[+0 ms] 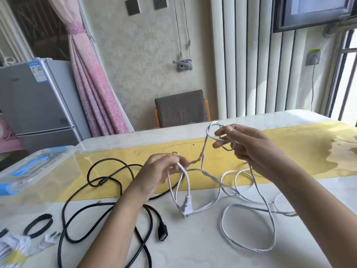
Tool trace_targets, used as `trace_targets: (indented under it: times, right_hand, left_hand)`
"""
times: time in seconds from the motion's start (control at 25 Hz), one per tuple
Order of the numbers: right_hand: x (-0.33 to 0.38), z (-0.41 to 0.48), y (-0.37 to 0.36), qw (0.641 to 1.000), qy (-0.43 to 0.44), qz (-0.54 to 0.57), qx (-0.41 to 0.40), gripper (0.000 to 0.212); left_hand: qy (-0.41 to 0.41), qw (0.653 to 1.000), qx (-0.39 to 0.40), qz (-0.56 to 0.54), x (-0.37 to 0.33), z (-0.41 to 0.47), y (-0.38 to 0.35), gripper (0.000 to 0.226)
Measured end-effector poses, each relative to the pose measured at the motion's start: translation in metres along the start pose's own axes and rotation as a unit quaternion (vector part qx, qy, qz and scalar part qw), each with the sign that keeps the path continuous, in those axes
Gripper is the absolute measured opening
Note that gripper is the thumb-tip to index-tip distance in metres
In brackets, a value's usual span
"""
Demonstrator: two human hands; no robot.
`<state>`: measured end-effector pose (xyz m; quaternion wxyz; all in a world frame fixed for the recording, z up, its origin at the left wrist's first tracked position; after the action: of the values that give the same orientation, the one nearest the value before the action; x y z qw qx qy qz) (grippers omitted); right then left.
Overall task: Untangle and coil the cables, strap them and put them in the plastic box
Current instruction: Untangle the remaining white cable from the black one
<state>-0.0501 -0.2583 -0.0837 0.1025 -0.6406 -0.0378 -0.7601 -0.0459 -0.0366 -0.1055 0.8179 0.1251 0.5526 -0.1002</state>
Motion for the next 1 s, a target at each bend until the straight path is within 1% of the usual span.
trace_targets:
  times: [0.04, 0.08, 0.12, 0.16, 0.24, 0.28, 0.32, 0.36, 0.4, 0.48, 0.52, 0.56, 0.68, 0.76, 0.84, 0.92, 0.96, 1.0]
  right_hand:
    - [0.001, -0.001, -0.005, 0.999, 0.004, -0.025, 0.027, 0.029]
    - [0.001, -0.002, -0.010, 0.998, 0.002, -0.039, 0.053, 0.030]
    - [-0.001, -0.002, -0.016, 0.996, -0.006, -0.043, 0.075, 0.030]
    - [-0.003, -0.002, -0.021, 0.994, -0.015, -0.048, 0.094, 0.029]
    - [-0.006, -0.004, -0.027, 0.988, -0.022, -0.088, 0.124, 0.022]
    - [-0.006, -0.006, -0.027, 0.984, -0.023, -0.116, 0.131, 0.018]
    - [-0.005, -0.007, -0.026, 0.981, -0.020, -0.143, 0.127, 0.016]
    - [-0.004, -0.006, -0.024, 0.979, -0.012, -0.172, 0.107, 0.015]
    - [-0.002, -0.005, -0.021, 0.974, 0.003, -0.217, 0.070, 0.013]
    - [0.002, -0.004, -0.014, 0.941, 0.040, -0.336, -0.017, 0.005]
    - [0.004, -0.004, -0.011, 0.922, 0.060, -0.379, -0.046, 0.005]
    - [0.007, -0.005, -0.010, 0.912, 0.080, -0.399, -0.061, 0.006]
    - [0.016, -0.008, -0.003, 0.912, 0.128, -0.379, -0.090, 0.010]
    - [0.021, -0.008, 0.008, 0.919, 0.138, -0.341, -0.141, 0.007]
    - [0.023, -0.008, 0.018, 0.923, 0.132, -0.310, -0.186, 0.009]
    - [0.021, -0.006, 0.021, 0.925, 0.115, -0.305, -0.197, 0.012]
    - [0.019, -0.005, 0.021, 0.930, 0.097, -0.301, -0.188, 0.014]
    - [0.017, -0.003, 0.021, 0.940, 0.076, -0.290, -0.163, 0.015]
  left_hand:
    - [-0.002, 0.997, -0.018, 0.080, 0.001, 0.002, -0.002, 0.018]
    - [-0.008, 0.993, -0.023, 0.113, 0.001, 0.003, -0.006, 0.027]
    - [-0.022, 0.994, -0.010, 0.104, 0.001, 0.003, -0.011, 0.034]
    - [-0.041, 0.997, 0.008, 0.072, 0.000, 0.002, -0.016, 0.036]
    - [-0.056, 0.998, 0.033, 0.003, -0.004, 0.000, -0.024, 0.027]
    - [-0.054, 0.998, 0.035, 0.004, -0.007, -0.001, -0.026, 0.022]
    - [-0.056, 0.997, 0.036, 0.029, -0.010, -0.002, -0.028, 0.018]
    - [-0.061, 0.996, 0.035, 0.058, -0.011, -0.003, -0.030, 0.014]
    - [-0.069, 0.993, 0.027, 0.088, -0.011, -0.003, -0.029, 0.011]
    - [-0.091, 0.983, -0.015, 0.156, -0.010, -0.002, -0.022, 0.013]
    - [-0.103, 0.977, -0.036, 0.182, -0.009, -0.001, -0.018, 0.017]
    - [-0.112, 0.972, -0.054, 0.197, -0.007, 0.000, -0.012, 0.021]
    - [-0.129, 0.964, -0.122, 0.197, -0.009, 0.000, -0.004, 0.020]
    - [-0.143, 0.951, -0.193, 0.194, -0.016, -0.003, 0.001, 0.023]
    - [-0.146, 0.938, -0.236, 0.208, -0.022, -0.006, 0.006, 0.026]
    - [-0.136, 0.936, -0.240, 0.217, -0.023, -0.006, 0.008, 0.026]
    - [-0.126, 0.937, -0.233, 0.228, -0.022, -0.005, 0.008, 0.026]
    - [-0.109, 0.940, -0.214, 0.242, -0.020, -0.004, 0.005, 0.025]
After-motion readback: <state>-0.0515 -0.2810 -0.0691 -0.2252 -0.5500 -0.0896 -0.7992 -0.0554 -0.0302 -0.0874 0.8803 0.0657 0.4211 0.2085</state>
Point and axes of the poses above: each hand's wrist, its own z-axis towards the middle knuckle, its own y-axis out of the back of the hand, x = y × z, the point moved 3 cm from there along z, towards the middle knuckle, and after that the axes turned 7 degrees about -y, right-handed, at the moved point
